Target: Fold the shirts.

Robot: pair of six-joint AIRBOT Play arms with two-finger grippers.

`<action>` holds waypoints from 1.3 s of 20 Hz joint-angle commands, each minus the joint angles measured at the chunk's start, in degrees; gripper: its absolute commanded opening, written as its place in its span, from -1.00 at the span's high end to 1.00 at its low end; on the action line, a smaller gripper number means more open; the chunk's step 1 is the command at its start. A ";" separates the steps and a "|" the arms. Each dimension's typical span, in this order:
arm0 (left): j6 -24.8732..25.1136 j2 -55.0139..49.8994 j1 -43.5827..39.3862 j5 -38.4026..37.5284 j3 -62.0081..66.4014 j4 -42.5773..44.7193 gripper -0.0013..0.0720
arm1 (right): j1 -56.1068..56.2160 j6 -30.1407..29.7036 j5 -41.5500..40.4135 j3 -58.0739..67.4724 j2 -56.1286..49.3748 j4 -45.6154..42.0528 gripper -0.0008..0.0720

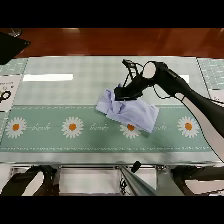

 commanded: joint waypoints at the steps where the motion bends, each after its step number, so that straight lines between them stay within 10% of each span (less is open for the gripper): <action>1: -0.44 0.04 0.07 -0.02 -2.27 3.56 0.91 | -3.43 -3.58 15.04 0.00 1.55 -14.34 -0.41; 4: -0.44 0.07 0.07 -0.02 -3.28 4.76 0.91 | -8.50 -5.92 24.61 -0.02 4.35 -31.85 -0.41; 7: -0.46 0.09 0.07 -0.07 -4.33 4.85 0.91 | -17.49 -6.16 22.88 -2.97 9.11 -30.42 -0.41; 15: -0.44 0.09 0.07 -0.24 -4.52 6.69 0.91 | -40.59 -17.75 1.49 -41.31 25.18 11.72 -0.72; 26: -1.75 0.07 0.02 -1.29 -4.52 6.60 0.91 | -25.14 -26.34 -31.23 -55.87 23.15 44.50 -0.53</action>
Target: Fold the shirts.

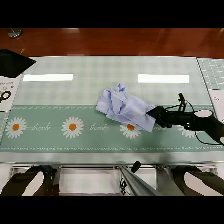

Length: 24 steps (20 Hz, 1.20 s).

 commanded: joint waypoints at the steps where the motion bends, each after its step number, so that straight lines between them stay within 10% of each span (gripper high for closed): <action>1: -0.63 0.00 0.02 -0.22 -0.02 0.11 0.91 | 7.15 -1.14 -10.40 -1.01 -1.97 8.24 -0.02; 2: -0.63 -0.07 0.02 -0.20 -0.02 0.11 0.91 | 7.32 -1.33 -9.38 -0.20 -2.05 8.59 0.67; 3: -0.63 -0.17 0.02 -0.22 -0.02 0.11 0.91 | 6.93 -2.67 -6.49 1.53 -1.62 8.04 0.89; 9: -0.63 -2.10 0.02 -0.20 -0.02 0.04 0.91 | 0.31 3.02 13.33 23.98 11.69 0.22 0.90; 16: -0.59 -3.87 0.02 -0.24 -0.02 0.04 0.91 | -1.05 26.60 28.09 51.89 15.96 -42.21 0.89; 24: 1.11 -3.91 0.02 -0.26 -0.04 0.98 0.91 | -15.37 25.09 43.32 52.22 14.95 -58.25 0.90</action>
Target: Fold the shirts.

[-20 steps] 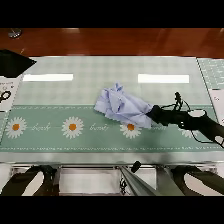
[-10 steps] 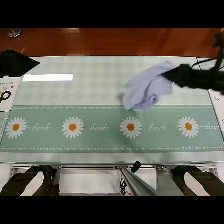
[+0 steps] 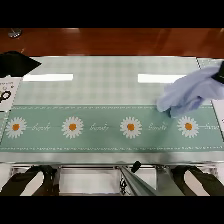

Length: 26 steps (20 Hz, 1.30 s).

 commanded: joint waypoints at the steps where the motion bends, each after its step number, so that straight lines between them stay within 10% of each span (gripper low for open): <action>1: 0.63 -0.07 0.02 0.07 0.00 1.05 0.91 | -9.90 -2.16 9.14 0.68 -0.09 -10.10 0.90; 10: 4.13 0.09 0.13 0.74 0.07 2.56 0.91 | -30.86 -6.29 24.33 -10.19 -0.02 -19.82 0.90; 15: 4.94 0.00 0.15 1.20 0.07 7.58 0.91 | -33.11 -6.29 25.73 -20.57 -0.02 -40.17 0.89; 26: 4.94 -0.44 0.13 6.25 0.04 13.35 0.91 | -55.41 -13.05 25.35 -37.55 0.04 -49.99 0.69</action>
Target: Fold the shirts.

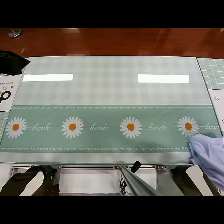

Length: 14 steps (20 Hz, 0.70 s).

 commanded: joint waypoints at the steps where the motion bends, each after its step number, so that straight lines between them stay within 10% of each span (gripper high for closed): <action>1: -0.07 -0.04 0.02 0.94 0.04 1.33 0.91 | -9.62 -1.95 2.69 -5.16 0.04 -4.04 0.50; 5: -0.09 -0.09 0.02 1.01 0.04 1.31 0.91 | -12.76 -6.56 -1.09 -6.69 1.07 -6.21 -0.42; 11: -0.07 -1.79 -0.11 1.18 0.04 1.22 0.88 | -3.28 -8.17 -6.08 12.28 -5.88 14.95 -0.41; 13: -0.11 -4.76 -0.11 1.66 0.04 1.22 -0.29 | 3.56 -8.26 -10.64 23.71 -9.73 30.40 -0.41; 14: -0.11 -7.08 -0.42 1.62 0.04 1.25 -0.48 | 7.93 -8.72 -14.51 28.96 -11.23 39.01 -0.41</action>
